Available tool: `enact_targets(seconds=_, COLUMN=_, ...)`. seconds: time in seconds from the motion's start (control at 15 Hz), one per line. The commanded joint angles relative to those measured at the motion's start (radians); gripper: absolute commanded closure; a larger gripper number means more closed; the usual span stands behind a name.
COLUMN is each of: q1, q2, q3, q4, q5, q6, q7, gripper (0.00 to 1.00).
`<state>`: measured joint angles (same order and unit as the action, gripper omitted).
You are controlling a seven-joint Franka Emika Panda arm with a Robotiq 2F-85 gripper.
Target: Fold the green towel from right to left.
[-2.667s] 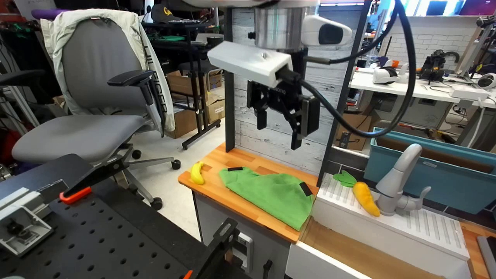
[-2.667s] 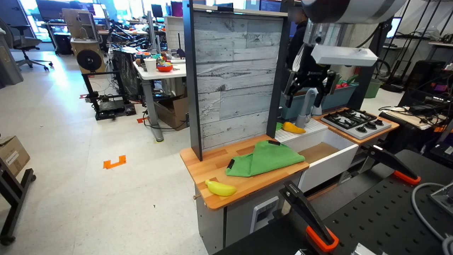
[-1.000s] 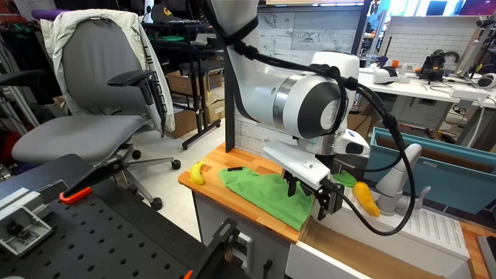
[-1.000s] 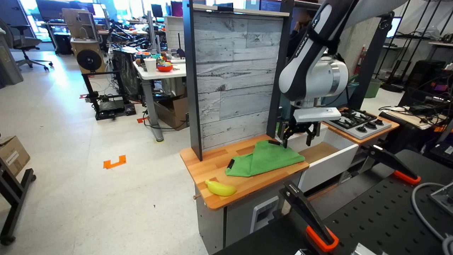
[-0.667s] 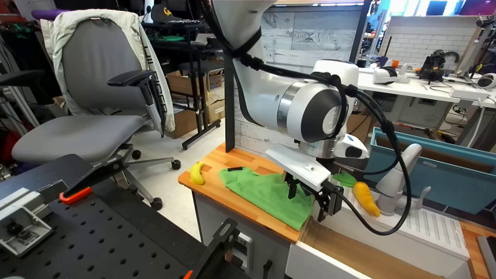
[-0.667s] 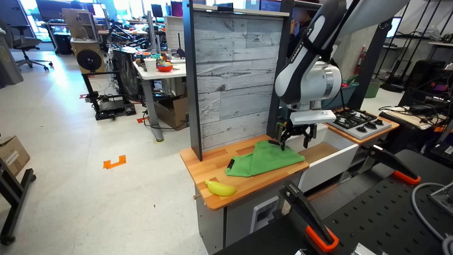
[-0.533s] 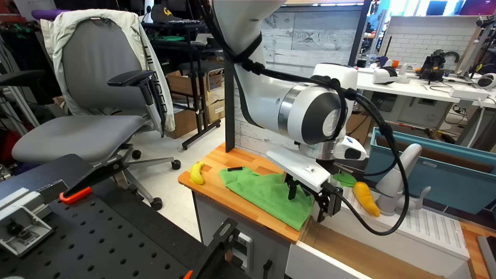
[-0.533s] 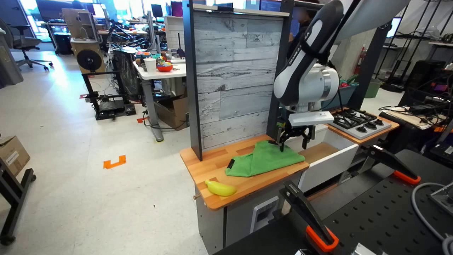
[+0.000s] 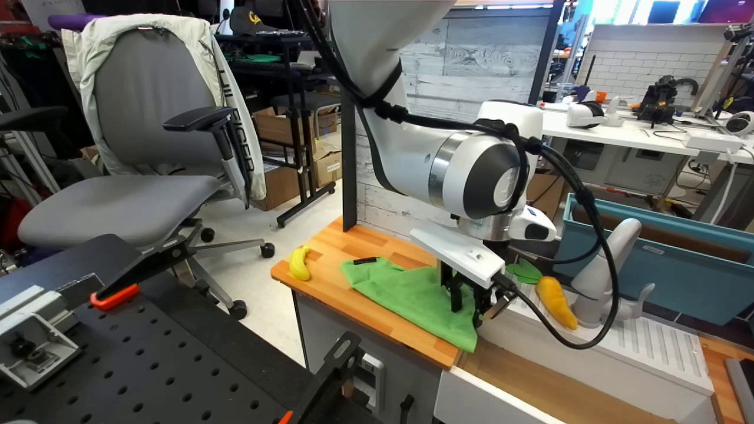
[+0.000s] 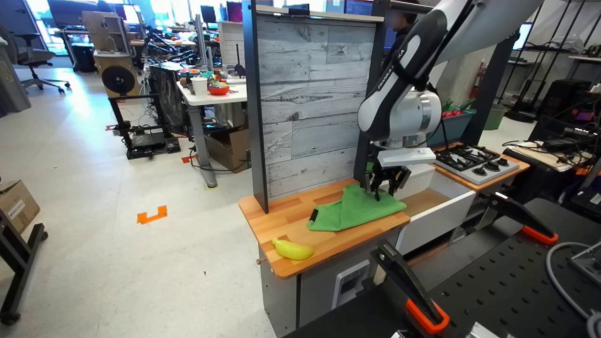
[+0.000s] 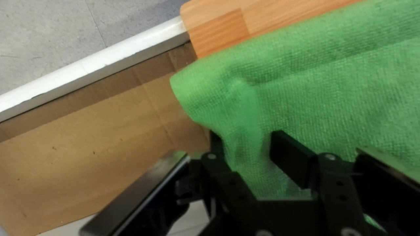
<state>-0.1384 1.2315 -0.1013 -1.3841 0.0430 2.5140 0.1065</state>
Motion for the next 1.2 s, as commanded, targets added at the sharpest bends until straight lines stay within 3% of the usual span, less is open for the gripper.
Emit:
enact_targets(seconds=0.0, q1=0.004, q2=0.042, q3=-0.01, q4=0.074, q5=-0.006, q6=-0.043, q7=0.0, gripper=0.88)
enact_targets(seconds=0.2, q1=0.005, q2=0.025, q3=-0.012, q4=0.054, q5=-0.006, q6=-0.026, q7=0.001, gripper=1.0)
enact_targets(seconds=0.4, q1=0.01, q2=-0.013, q3=-0.011, q4=-0.003, q5=-0.006, q6=0.018, q7=-0.002, gripper=0.98)
enact_targets(seconds=0.67, q1=0.045, q2=-0.118, q3=-0.017, q4=-0.164, q5=-0.008, q6=0.15, q7=0.016, gripper=0.98)
enact_targets(seconds=0.87, q1=0.103, q2=-0.21, q3=-0.035, q4=-0.321, q5=-0.017, q6=0.295, q7=0.028, gripper=0.98)
enact_targets(seconds=1.13, q1=0.23, q2=-0.333, q3=-0.087, q4=-0.515, q5=-0.027, q6=0.428, q7=0.072, gripper=0.98)
